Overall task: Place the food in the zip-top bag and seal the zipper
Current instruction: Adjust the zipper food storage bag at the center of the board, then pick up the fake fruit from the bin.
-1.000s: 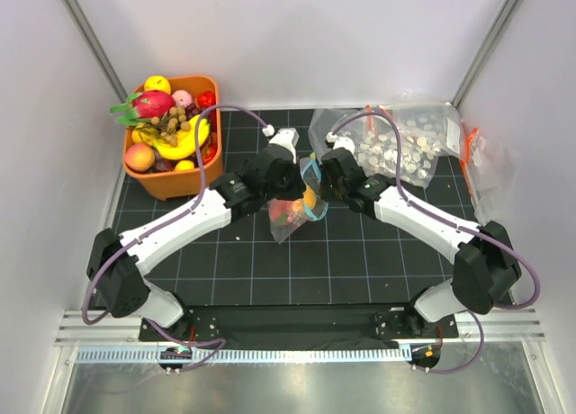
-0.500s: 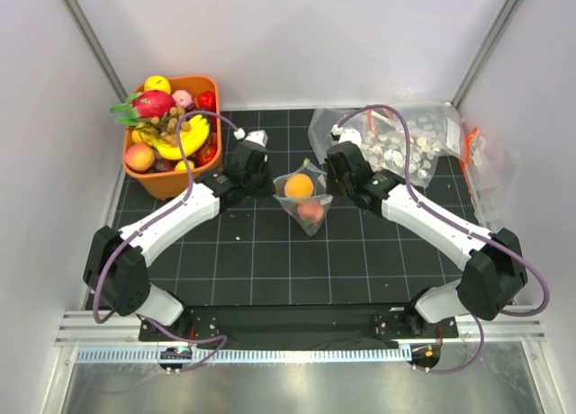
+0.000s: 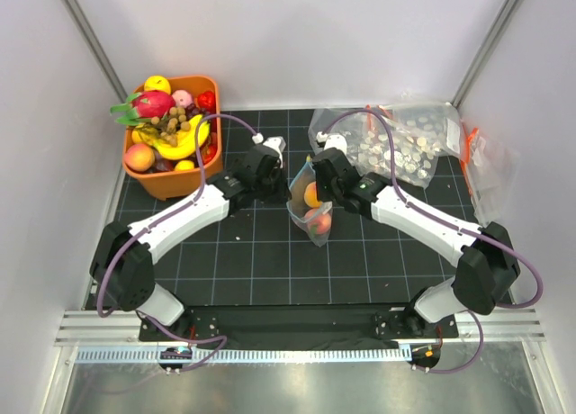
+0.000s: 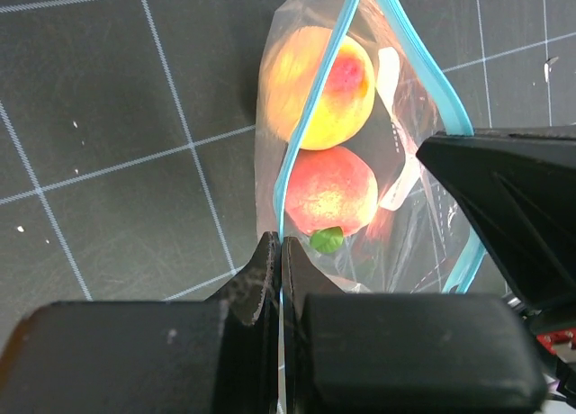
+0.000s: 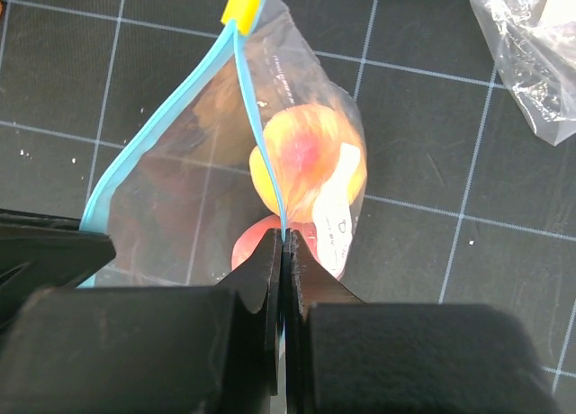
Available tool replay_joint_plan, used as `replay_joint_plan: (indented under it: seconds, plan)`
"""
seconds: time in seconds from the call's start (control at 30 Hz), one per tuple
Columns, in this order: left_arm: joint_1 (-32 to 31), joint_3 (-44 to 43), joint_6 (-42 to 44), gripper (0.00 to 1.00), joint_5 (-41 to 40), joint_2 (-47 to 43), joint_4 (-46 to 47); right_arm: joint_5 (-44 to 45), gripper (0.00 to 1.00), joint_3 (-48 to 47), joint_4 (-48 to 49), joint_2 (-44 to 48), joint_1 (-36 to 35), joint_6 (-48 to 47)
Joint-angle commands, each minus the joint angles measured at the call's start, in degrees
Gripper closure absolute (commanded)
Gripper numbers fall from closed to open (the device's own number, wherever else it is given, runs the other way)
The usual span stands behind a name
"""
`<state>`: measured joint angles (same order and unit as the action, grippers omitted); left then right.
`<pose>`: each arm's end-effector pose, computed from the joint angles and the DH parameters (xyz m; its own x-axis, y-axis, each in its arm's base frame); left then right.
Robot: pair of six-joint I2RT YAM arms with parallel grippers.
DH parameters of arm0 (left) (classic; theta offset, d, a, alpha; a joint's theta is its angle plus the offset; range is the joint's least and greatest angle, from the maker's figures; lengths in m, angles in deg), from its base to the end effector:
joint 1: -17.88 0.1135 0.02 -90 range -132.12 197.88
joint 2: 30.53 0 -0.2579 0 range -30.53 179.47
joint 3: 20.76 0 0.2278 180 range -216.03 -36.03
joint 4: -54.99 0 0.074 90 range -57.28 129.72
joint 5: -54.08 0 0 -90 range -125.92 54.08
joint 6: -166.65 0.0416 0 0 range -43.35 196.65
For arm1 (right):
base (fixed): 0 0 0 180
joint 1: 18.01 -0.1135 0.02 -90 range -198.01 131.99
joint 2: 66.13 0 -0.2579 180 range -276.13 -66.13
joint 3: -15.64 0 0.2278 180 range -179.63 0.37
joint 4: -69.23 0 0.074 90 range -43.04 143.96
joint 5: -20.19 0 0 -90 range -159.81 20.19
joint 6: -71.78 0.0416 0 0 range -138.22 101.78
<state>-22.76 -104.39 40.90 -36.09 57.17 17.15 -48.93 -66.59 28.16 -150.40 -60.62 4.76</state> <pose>0.2451 -0.2102 0.2778 -0.7909 -0.0911 -0.6051 0.2311 0.8712 -0.4332 0.2340 0.1951 0.2849 -0.6352 -0.0887 -0.7672 -0.2097 0.9759 0.0608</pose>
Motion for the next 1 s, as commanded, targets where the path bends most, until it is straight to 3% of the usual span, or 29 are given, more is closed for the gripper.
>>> replay_joint_plan:
  seconds: [0.0, 0.07, 0.13, 0.17, 0.23, 0.33, 0.37, 0.5, 0.67, 0.8, 0.97]
  plan:
    - [0.3, -2.8, 0.9, 1.00, 1.1, -1.0, 2.1, 0.5, 0.99, -2.6, 0.5, 0.3, 0.2, -0.7]
    - [0.9, -2.7, 1.0, 0.99, 1.0, -0.6, 1.5, 1.2, 0.99, -2.8, 0.1, 0.0, 0.2, -0.6]
    - [1.9, -1.9, 0.9, 0.93, 1.6, -0.8, 1.2, 1.8, 0.99, -2.7, -0.1, -0.1, 0.3, -0.7]
    - [2.4, -1.6, 0.9, 0.80, 1.6, -1.4, 0.4, 2.3, 0.99, -2.6, -0.1, -0.1, 0.2, -0.7]
    - [4.0, -1.1, 1.2, 0.71, 0.9, -2.9, -0.4, 2.7, 0.99, -2.4, -0.2, 0.0, 0.3, -0.6]
    - [5.3, -1.3, 3.1, 0.43, -4.7, -7.5, -3.1, 2.7, 0.99, -1.8, 0.3, -0.1, 0.4, 0.0]
    - [5.7, -2.8, 3.7, 0.27, -6.3, -8.8, -6.0, 2.7, 0.99, -1.4, 0.7, -0.1, 0.4, 0.1]
    - [10.4, -5.1, 5.5, 0.01, -13.7, -14.0, -13.0, 1.6, 0.99, 0.2, 2.5, 0.2, 0.8, 1.1]
    - [25.2, -5.9, 7.3, 0.01, -17.1, -18.9, -18.5, 0.5, 0.99, 1.4, 4.5, 0.2, 0.9, 1.2]
    - [29.4, -13.7, 12.8, 0.00, -20.3, -17.2, -22.4, -0.8, 0.99, 1.9, 5.6, 0.1, 0.9, 0.9]
    - [32.2, -24.4, 21.0, 0.00, -25.3, -7.6, -33.3, -1.5, 0.99, 3.7, 7.0, 0.7, 1.1, 0.6]
